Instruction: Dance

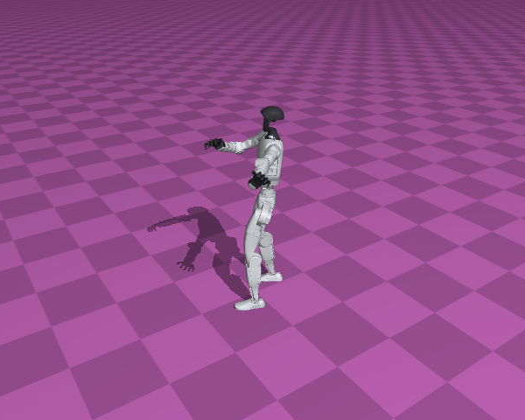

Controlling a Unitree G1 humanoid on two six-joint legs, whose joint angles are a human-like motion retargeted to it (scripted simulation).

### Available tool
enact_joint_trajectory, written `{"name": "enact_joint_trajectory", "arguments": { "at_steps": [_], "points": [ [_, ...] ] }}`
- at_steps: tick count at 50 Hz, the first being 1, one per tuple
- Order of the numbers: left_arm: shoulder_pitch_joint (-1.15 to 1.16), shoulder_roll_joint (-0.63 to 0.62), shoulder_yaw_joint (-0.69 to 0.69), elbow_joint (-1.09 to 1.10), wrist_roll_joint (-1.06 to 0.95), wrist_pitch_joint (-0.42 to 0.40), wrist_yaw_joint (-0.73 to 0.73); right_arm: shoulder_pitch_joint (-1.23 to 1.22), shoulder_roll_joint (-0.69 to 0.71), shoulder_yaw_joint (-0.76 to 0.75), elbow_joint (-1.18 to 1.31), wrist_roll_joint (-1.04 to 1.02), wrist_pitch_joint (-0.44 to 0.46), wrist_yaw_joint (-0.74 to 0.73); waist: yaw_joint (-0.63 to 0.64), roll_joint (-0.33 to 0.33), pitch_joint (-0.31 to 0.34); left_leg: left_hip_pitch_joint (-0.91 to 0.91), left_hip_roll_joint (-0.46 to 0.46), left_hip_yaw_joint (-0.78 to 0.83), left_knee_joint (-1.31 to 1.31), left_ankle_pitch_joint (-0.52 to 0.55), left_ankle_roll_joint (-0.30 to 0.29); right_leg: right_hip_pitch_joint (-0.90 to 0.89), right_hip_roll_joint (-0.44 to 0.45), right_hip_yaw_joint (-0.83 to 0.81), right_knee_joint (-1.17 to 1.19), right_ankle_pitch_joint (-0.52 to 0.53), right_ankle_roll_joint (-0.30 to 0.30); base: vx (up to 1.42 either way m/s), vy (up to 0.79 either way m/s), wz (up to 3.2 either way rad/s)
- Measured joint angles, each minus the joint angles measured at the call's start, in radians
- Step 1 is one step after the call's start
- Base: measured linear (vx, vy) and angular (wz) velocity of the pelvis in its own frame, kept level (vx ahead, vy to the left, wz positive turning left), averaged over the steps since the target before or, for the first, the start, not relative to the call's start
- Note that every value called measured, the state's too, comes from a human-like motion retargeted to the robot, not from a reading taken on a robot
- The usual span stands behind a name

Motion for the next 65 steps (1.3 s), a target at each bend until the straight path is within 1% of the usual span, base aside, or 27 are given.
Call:
{"name": "enact_joint_trajectory", "arguments": {
  "at_steps": [3, 5, 7, 10, 13, 15, 17, 20, 24, 26, 29, 31, 34, 37, 40, 42, 45, 47, 50, 53, 57, 61, 63, 65],
  "points": [
    [0.023, 0.017, 0.015, -0.013, -0.012, 0.0, -0.015, 0.046, -0.141, 0.011, -0.139, 0.078, 0.01, -0.02, -0.026, -0.002, -0.026, -0.121, 0.021, -0.055, 0.177, -0.063, -0.009, 0.022, 0.007, -0.016, -0.055, 0.004, 0.0, 0.06, 0.04, 0.47],
    [0.029, 0.019, 0.021, -0.019, -0.013, -0.001, -0.017, 0.075, -0.233, 0.016, -0.217, 0.113, 0.02, -0.029, -0.031, 0.005, -0.029, -0.175, 0.038, -0.074, 0.277, -0.096, -0.01, 0.039, 0.016, -0.019, -0.073, -0.004, 0.009, 0.04, 0.03, 0.3],
    [0.036, 0.014, 0.031, -0.019, -0.006, -0.013, -0.013, 0.104, -0.332, 0.018, -0.284, 0.136, 0.025, -0.043, -0.019, 0.029, -0.004, -0.182, 0.05, -0.079, 0.34, -0.118, 0.001, 0.061, 0.028, -0.011, -0.069, -0.016, 0.019, -0.02, 0.02, -0.1],
    [0.063, 0.013, 0.062, -0.001, 0.015, -0.027, 0.008, 0.141, -0.462, 0.018, -0.366, 0.155, 0.004, -0.058, 0.014, 0.06, 0.023, -0.17, 0.071, -0.071, 0.377, -0.142, 0.005, 0.077, 0.042, 0.009, -0.062, -0.024, 0.028, -0.06, 0.04, -0.56],
    [0.111, 0.018, 0.103, 0.017, 0.024, -0.025, 0.016, 0.208, -0.544, 0.01, -0.414, 0.167, -0.014, -0.089, 0.002, 0.044, 0.003, -0.146, 0.049, -0.045, 0.322, -0.124, 0.018, 0.064, 0.041, 0.018, -0.073, -0.008, 0.002, 0.06, 0.04, -0.29],
    [0.136, 0.019, 0.126, 0.018, 0.017, -0.025, 0.015, 0.249, -0.596, 0.001, -0.441, 0.182, -0.025, -0.103, -0.009, 0.029, -0.012, -0.114, 0.025, -0.035, 0.237, -0.088, 0.016, 0.051, 0.035, -0.004, -0.08, 0.005, -0.027, 0.0, 0.0, 0.0],
    [0.148, 0.021, 0.148, 0.012, 0.005, -0.027, 0.017, 0.277, -0.658, -0.017, -0.47, 0.214, -0.032, -0.111, -0.014, 0.018, -0.017, -0.071, -0.002, -0.014, 0.136, -0.049, 0.018, 0.033, 0.02, -0.021, -0.07, 0.011, -0.037, -0.04, 0.0, -0.04],
    [0.154, 0.019, 0.158, -0.01, 0.001, -0.028, 0.015, 0.293, -0.775, -0.051, -0.522, 0.265, -0.04, -0.11, -0.014, 0.015, -0.015, -0.003, -0.032, 0.01, -0.002, 0.0, 0.024, -0.001, 0.003, -0.012, -0.021, 0.001, -0.023, -0.02, 0.02, -0.11],
    [0.161, 0.037, 0.15, -0.019, 0.018, -0.017, 0.008, 0.299, -0.891, -0.081, -0.587, 0.274, -0.057, -0.09, -0.02, 0.042, -0.012, 0.055, -0.034, 0.022, -0.076, 0.022, 0.04, -0.018, 0.017, 0.021, 0.036, -0.009, -0.008, 0.11, 0.02, -0.43],
    [0.171, 0.043, 0.153, -0.016, 0.025, -0.011, 0.006, 0.312, -0.915, -0.085, -0.609, 0.276, -0.056, -0.077, -0.028, 0.045, -0.02, 0.063, -0.029, 0.036, -0.081, 0.019, 0.04, -0.02, 0.021, 0.033, 0.039, -0.005, -0.009, 0.15, 0.01, -0.38],
    [0.19, 0.035, 0.167, -0.012, 0.027, -0.01, 0.002, 0.36, -0.929, -0.103, -0.635, 0.303, -0.054, -0.061, -0.054, 0.032, -0.028, 0.044, -0.028, 0.039, -0.026, -0.011, 0.03, 0.0, 0.001, 0.029, 0.007, 0.009, -0.012, 0.15, 0.0, -0.03],
    [0.204, 0.025, 0.184, -0.013, 0.025, -0.014, 0.001, 0.411, -0.929, -0.134, -0.65, 0.321, -0.059, -0.054, -0.077, 0.018, -0.027, 0.004, -0.028, 0.019, 0.064, -0.054, 0.024, 0.024, -0.014, 0.019, -0.029, 0.019, -0.016, 0.08, -0.05, 0.28],
    [0.223, 0.013, 0.204, -0.015, 0.019, -0.021, -0.003, 0.497, -0.935, -0.194, -0.674, 0.328, -0.081, -0.077, -0.116, 0.006, -0.021, -0.113, -0.025, -0.056, 0.275, -0.138, 0.007, 0.059, -0.021, -0.002, -0.081, 0.02, -0.021, -0.03, -0.06, 0.46],
    [0.235, -0.001, 0.216, -0.009, 0.033, -0.03, 0.001, 0.557, -0.959, -0.243, -0.699, 0.31, -0.106, -0.087, -0.13, 0.02, -0.007, -0.164, -0.02, -0.083, 0.381, -0.176, 0.005, 0.077, -0.01, -0.008, -0.1, 0.011, -0.016, -0.03, 0.0, 0.17],
    [0.262, -0.011, 0.236, 0.007, 0.049, -0.033, 0.01, 0.604, -0.976, -0.286, -0.719, 0.283, -0.132, -0.078, -0.108, 0.04, 0.003, -0.137, -0.007, -0.065, 0.384, -0.193, 0.022, 0.093, -0.001, -0.001, -0.098, 0.014, -0.01, 0.06, 0.03, -0.51],
    [0.276, -0.012, 0.254, 0.011, 0.052, -0.034, 0.011, 0.624, -0.976, -0.293, -0.729, 0.274, -0.139, -0.086, -0.098, 0.033, -0.012, -0.104, -0.01, -0.039, 0.325, -0.175, 0.026, 0.078, -0.003, 0.016, -0.091, 0.025, -0.014, 0.08, 0.02, -0.61],
    [0.277, 0.0, 0.256, -0.006, 0.023, -0.037, 0.005, 0.613, -1.008, -0.295, -0.753, 0.289, -0.136, -0.086, -0.081, 0.014, -0.029, -0.047, -0.045, -0.025, 0.189, -0.12, 0.041, 0.037, -0.016, 0.028, -0.06, 0.037, -0.014, -0.03, -0.01, -0.47],
    [0.259, 0.006, 0.242, -0.027, 0.01, -0.038, 0.002, 0.586, -1.053, -0.308, -0.773, 0.316, -0.121, -0.071, -0.07, 0.011, -0.028, -0.008, -0.059, -0.006, 0.1, -0.083, 0.049, 0.003, -0.025, 0.03, -0.017, 0.029, -0.006, -0.07, -0.05, -0.24],
    [0.227, 0.017, 0.189, -0.046, 0.018, -0.029, -0.008, 0.555, -1.126, -0.335, -0.797, 0.349, -0.1, -0.055, -0.062, 0.023, -0.024, 0.041, -0.067, 0.021, 0.0, -0.049, 0.053, -0.034, -0.026, 0.034, 0.041, 0.013, 0.003, -0.04, -0.01, -0.08],
    [0.207, 0.027, 0.155, -0.047, 0.06, -0.016, -0.009, 0.562, -1.177, -0.36, -0.804, 0.337, -0.105, -0.059, -0.072, 0.043, -0.017, 0.062, -0.068, 0.016, -0.034, -0.034, 0.061, -0.039, -0.016, 0.051, 0.068, 0.009, 0.01, 0.04, 0.0, -0.06],
    [0.225, 0.027, 0.156, -0.032, 0.092, -0.014, -0.015, 0.633, -1.204, -0.38, -0.784, 0.289, -0.117, -0.07, -0.111, 0.051, -0.025, 0.05, -0.069, 0.013, -0.033, -0.033, 0.069, -0.034, -0.019, 0.044, 0.045, 0.018, 0.008, 0.01, -0.01, 0.14],
    [0.27, -0.003, 0.198, -0.024, 0.087, -0.026, -0.016, 0.769, -1.173, -0.415, -0.727, 0.276, -0.131, -0.052, -0.135, 0.028, -0.017, 0.013, -0.084, -0.02, 0.047, -0.073, 0.062, -0.003, -0.038, 0.027, -0.012, 0.035, -0.01, 0.0, -0.07, 0.21],
    [0.297, -0.035, 0.214, -0.028, 0.074, -0.037, -0.031, 0.857, -1.111, -0.448, -0.689, 0.265, -0.133, -0.023, -0.141, 0.015, -0.009, -0.038, -0.092, -0.066, 0.147, -0.116, 0.042, 0.022, -0.044, 0.021, -0.05, 0.044, -0.016, 0.01, -0.08, 0.15],
    [0.32, -0.079, 0.221, -0.031, 0.064, -0.038, -0.042, 0.953, -1.022, -0.48, -0.655, 0.267, -0.143, 0.0, -0.149, 0.002, -0.005, -0.102, -0.1, -0.116, 0.266, -0.165, 0.009, 0.037, -0.049, 0.027, -0.079, 0.05, -0.011, -0.04, -0.08, 0.23]
  ]
}}
